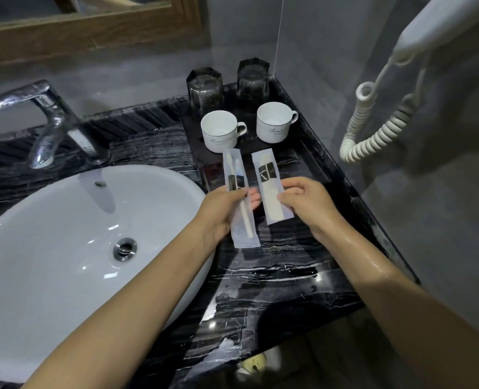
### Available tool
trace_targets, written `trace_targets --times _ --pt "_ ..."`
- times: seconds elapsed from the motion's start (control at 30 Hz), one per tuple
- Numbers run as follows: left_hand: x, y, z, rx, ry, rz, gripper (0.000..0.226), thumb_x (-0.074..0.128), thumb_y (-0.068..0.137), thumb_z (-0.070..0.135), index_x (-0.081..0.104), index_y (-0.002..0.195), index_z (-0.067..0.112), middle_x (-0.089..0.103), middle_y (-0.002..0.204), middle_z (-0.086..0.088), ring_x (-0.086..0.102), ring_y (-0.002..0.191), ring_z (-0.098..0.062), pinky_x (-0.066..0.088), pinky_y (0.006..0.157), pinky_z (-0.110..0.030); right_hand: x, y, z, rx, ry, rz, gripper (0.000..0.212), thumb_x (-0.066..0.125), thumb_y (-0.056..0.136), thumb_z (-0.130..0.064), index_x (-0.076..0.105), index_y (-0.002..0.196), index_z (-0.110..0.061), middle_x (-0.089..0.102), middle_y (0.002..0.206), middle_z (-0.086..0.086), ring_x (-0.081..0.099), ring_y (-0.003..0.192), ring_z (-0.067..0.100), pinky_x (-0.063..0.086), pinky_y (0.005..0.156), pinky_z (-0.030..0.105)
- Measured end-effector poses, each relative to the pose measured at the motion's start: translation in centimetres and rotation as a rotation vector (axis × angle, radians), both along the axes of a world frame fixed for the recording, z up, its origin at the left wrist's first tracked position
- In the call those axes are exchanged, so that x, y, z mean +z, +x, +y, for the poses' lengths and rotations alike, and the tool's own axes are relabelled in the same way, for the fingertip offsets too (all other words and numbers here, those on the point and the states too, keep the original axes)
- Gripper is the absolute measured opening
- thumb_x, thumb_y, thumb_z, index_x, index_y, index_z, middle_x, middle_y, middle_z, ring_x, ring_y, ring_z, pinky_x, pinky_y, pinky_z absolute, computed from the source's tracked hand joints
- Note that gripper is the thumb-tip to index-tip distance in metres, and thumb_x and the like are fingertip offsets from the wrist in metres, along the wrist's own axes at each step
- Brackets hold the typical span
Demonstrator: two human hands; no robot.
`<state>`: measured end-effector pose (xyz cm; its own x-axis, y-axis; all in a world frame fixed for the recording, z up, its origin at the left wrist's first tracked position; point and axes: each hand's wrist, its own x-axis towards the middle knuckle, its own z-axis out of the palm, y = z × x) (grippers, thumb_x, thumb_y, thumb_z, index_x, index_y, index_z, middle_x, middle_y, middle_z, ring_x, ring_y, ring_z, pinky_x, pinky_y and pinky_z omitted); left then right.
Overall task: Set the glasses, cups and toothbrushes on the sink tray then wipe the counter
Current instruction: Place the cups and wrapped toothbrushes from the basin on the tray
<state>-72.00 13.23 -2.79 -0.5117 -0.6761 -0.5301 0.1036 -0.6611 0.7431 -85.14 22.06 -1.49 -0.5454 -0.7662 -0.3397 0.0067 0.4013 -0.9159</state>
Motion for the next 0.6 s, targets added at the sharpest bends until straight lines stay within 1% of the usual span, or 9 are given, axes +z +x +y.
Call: trace_targets --times 0.1,0.17,0.23,0.3,0.37,0.4,0.47,0.53,0.6 --pt "-0.2 0.8 -0.6 0.042 0.012 -0.003 0.02 0.047 0.09 -0.008 0.055 0.108 -0.011 0.067 0.091 -0.017 0.071 0.069 -0.017 0.06 0.064 -0.025 0.3 -1.3 -0.2 -0.037 0.02 0.049 0.024 0.056 0.083 0.005 0.064 0.1 -0.01 0.065 0.081 0.003 0.062 0.075 0.016 0.05 0.065 0.023" --pt "-0.4 1.5 -1.2 0.064 0.015 -0.011 0.014 0.048 0.09 -0.007 0.057 0.101 -0.008 0.067 0.093 -0.016 0.072 0.068 -0.015 0.06 0.062 -0.025 0.3 -2.4 -0.9 -0.049 0.065 0.115 0.024 0.057 0.082 0.005 0.065 0.098 -0.01 0.068 0.09 0.008 0.063 0.083 0.021 0.05 0.069 0.026" --pt "-0.4 2.0 -1.8 0.074 0.014 -0.027 0.011 0.051 0.09 -0.004 0.059 0.097 -0.005 0.068 0.094 -0.015 0.073 0.07 -0.016 0.059 0.061 -0.024 -0.2 -3.4 -2.2 -0.038 0.145 0.204 0.023 0.059 0.08 0.003 0.067 0.101 -0.002 0.069 0.105 0.017 0.064 0.096 0.024 0.052 0.081 0.033" --pt "-0.2 2.6 -2.1 0.056 -0.005 -0.042 0.016 0.054 0.09 0.0 0.06 0.103 -0.006 0.07 0.095 -0.014 0.072 0.072 -0.016 0.06 0.066 -0.025 -1.0 -4.1 -4.0 -0.019 0.223 0.282 0.028 0.06 0.077 0.003 0.067 0.103 0.008 0.068 0.111 0.024 0.064 0.099 0.023 0.052 0.09 0.04" --pt "0.5 3.0 -2.2 0.023 -0.021 -0.038 0.019 0.054 0.091 0.005 0.059 0.106 -0.005 0.069 0.092 -0.014 0.071 0.069 -0.015 0.06 0.069 -0.025 -1.8 -4.7 -6.0 0.007 0.285 0.353 0.028 0.062 0.076 0.0 0.07 0.102 0.004 0.07 0.108 0.023 0.066 0.097 0.027 0.054 0.089 0.04" --pt "0.9 3.3 -2.2 0.003 -0.017 -0.016 0.017 0.051 0.093 0.006 0.059 0.103 -0.004 0.068 0.088 -0.013 0.07 0.066 -0.014 0.06 0.067 -0.024 -2.1 -4.9 -6.9 0.022 0.309 0.383 0.03 0.063 0.074 -0.002 0.069 0.103 0.003 0.07 0.107 0.022 0.067 0.096 0.028 0.056 0.085 0.038" --pt "1.6 3.8 -2.3 -0.029 0.02 0.021 0.017 0.045 0.096 0.01 0.058 0.097 -0.002 0.065 0.082 -0.011 0.068 0.061 -0.014 0.059 0.062 -0.024 -2.8 -5.1 -8.5 0.06 0.353 0.436 0.035 0.065 0.069 -0.003 0.069 0.104 0.003 0.07 0.106 0.023 0.065 0.086 0.024 0.052 0.074 0.033" --pt "1.8 4.6 -2.7 -0.037 0.055 -0.01 0.024 0.042 0.097 0.013 0.056 0.106 -0.004 0.067 0.086 -0.013 0.069 0.063 -0.016 0.059 0.059 -0.025 -3.5 -4.9 -9.6 0.108 0.402 0.476 0.036 0.069 0.067 -0.001 0.069 0.103 0.004 0.07 0.099 0.022 0.064 0.08 0.023 0.051 0.07 0.033" --pt "1.7 5.6 -3.0 -0.052 0.062 -0.035 0.03 0.039 0.097 0.009 0.051 0.119 -0.008 0.067 0.094 -0.014 0.07 0.067 -0.016 0.059 0.062 -0.024 -3.9 -4.8 -10.3 0.152 0.457 0.536 0.036 0.072 0.07 -0.005 0.069 0.104 0.004 0.07 0.098 0.021 0.068 0.087 0.026 0.054 0.072 0.033"
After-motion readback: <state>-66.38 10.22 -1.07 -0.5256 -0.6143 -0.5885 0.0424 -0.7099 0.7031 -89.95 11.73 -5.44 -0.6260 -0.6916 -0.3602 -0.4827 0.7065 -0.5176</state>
